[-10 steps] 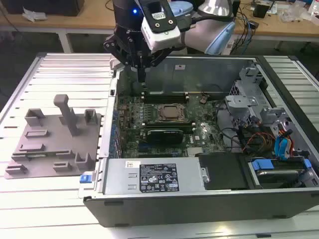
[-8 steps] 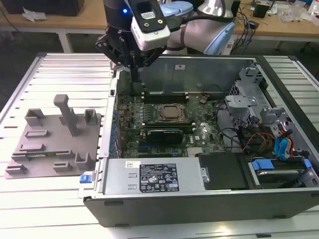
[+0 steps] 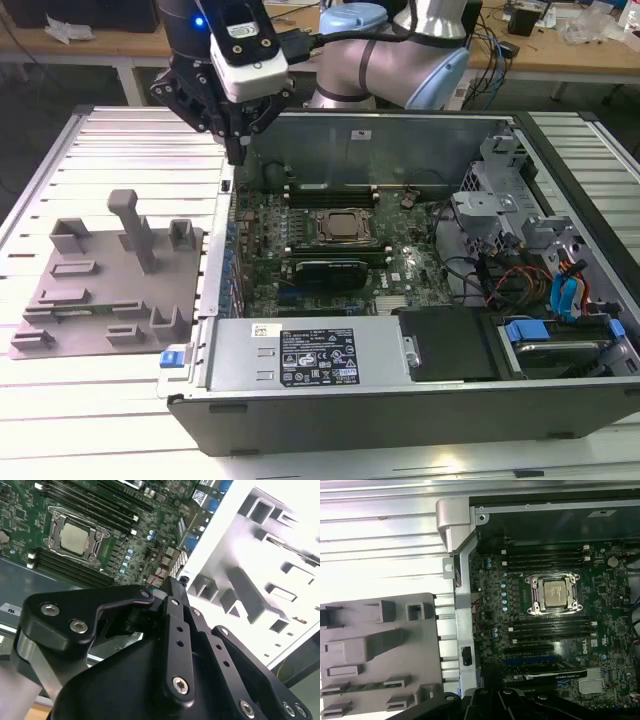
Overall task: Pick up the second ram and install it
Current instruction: 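Reach for the second ram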
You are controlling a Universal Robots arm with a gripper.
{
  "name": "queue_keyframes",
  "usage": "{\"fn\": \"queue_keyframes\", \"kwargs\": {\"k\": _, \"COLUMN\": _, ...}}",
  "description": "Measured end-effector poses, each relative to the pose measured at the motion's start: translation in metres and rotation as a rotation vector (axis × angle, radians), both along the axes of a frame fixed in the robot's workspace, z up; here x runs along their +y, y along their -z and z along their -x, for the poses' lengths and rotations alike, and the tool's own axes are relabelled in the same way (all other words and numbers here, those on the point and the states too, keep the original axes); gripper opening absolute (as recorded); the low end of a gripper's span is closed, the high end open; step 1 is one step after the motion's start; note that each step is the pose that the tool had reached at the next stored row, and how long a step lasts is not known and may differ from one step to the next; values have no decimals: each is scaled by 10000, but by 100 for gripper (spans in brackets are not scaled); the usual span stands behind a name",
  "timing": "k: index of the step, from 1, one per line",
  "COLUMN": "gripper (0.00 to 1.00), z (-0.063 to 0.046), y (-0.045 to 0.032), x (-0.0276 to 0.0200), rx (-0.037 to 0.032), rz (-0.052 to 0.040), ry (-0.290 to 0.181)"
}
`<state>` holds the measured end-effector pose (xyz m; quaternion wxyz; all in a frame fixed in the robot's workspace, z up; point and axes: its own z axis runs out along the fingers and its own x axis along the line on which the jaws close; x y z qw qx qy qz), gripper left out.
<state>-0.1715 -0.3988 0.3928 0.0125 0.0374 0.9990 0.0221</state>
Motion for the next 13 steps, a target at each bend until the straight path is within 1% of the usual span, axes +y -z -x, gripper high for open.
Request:
{"fn": "queue_keyframes", "kwargs": {"k": 2, "gripper": 8, "z": 55, "y": 0, "x": 0, "rx": 0, "rz": 0, "ry": 1}}
{"fn": "queue_keyframes", "kwargs": {"k": 3, "gripper": 8, "z": 113, "y": 3, "x": 0, "rx": 0, "rz": 0, "ry": 0}}
{"fn": "queue_keyframes", "kwargs": {"k": 8, "gripper": 8, "z": 264, "y": 20, "x": 0, "rx": 0, "rz": 1, "ry": 1}}
{"fn": "queue_keyframes", "kwargs": {"k": 11, "gripper": 8, "z": 316, "y": 23, "x": 0, "rx": 0, "rz": 1, "ry": 1}}
{"fn": "queue_keyframes", "kwargs": {"k": 12, "gripper": 8, "z": 354, "y": 26, "x": 0, "rx": 0, "rz": 0, "ry": 0}}
{"fn": "queue_keyframes", "kwargs": {"k": 13, "gripper": 8, "z": 369, "y": 28, "x": 0, "rx": 0, "rz": 0, "ry": 1}}
